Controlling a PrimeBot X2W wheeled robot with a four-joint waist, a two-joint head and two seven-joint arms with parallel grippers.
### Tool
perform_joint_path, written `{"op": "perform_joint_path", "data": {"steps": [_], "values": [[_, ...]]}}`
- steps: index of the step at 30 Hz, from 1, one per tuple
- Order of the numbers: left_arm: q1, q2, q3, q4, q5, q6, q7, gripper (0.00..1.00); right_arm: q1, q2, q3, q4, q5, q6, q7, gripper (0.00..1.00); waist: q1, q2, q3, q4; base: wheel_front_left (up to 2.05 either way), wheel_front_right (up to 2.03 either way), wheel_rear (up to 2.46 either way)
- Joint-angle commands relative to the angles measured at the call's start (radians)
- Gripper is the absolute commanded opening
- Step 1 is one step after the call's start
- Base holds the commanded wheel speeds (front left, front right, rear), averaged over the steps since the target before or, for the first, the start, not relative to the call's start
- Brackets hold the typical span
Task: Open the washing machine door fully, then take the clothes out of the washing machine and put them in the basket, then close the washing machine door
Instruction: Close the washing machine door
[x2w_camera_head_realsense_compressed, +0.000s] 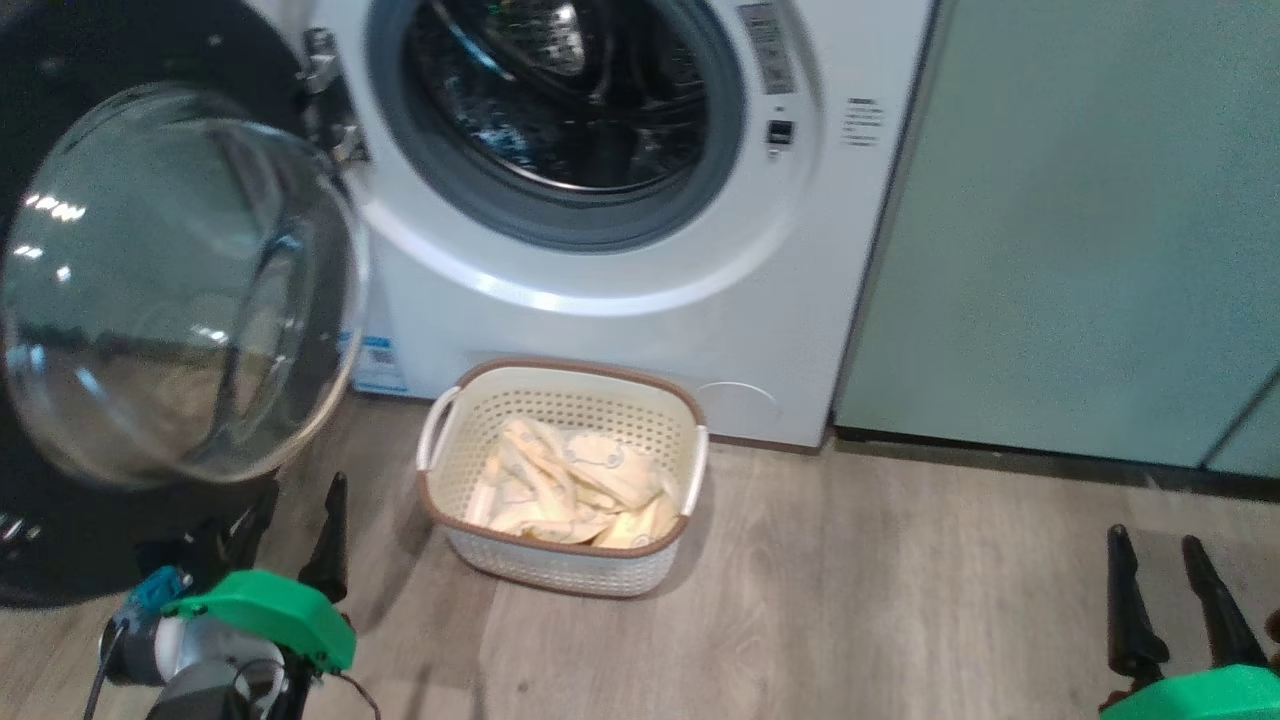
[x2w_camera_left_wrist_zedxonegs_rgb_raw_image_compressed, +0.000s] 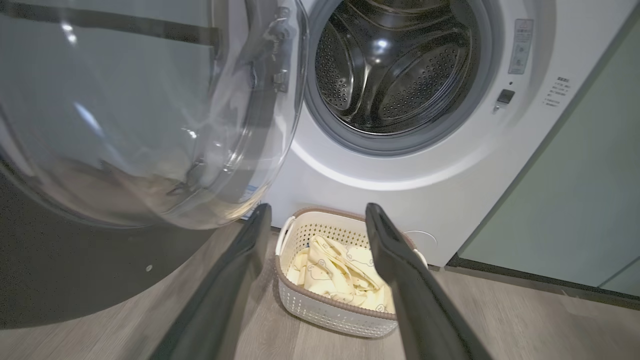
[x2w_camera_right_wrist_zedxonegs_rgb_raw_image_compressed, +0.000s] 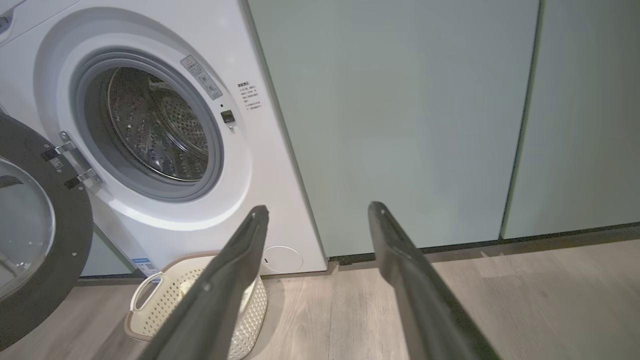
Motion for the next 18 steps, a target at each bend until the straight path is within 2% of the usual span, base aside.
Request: {"op": "perform_joint_path", "data": {"steps": [1,18], "values": [[-0.061,0.031,0.032,-0.027,-0.005,0.001,-0.009,1.00,-0.023,-0.010,0.014,-0.036,-0.002,0.004,-0.010,1.00,0.0000,0.0000,0.002,0.040,0.00,0.00,0.00],[-0.071,0.029,0.084,-0.024,-0.001,0.006,-0.009,1.00,-0.056,0.012,0.017,-0.037,-0.001,0.004,-0.010,1.00,0.0000,0.0000,0.032,0.325,0.00,0.00,0.00]]}}
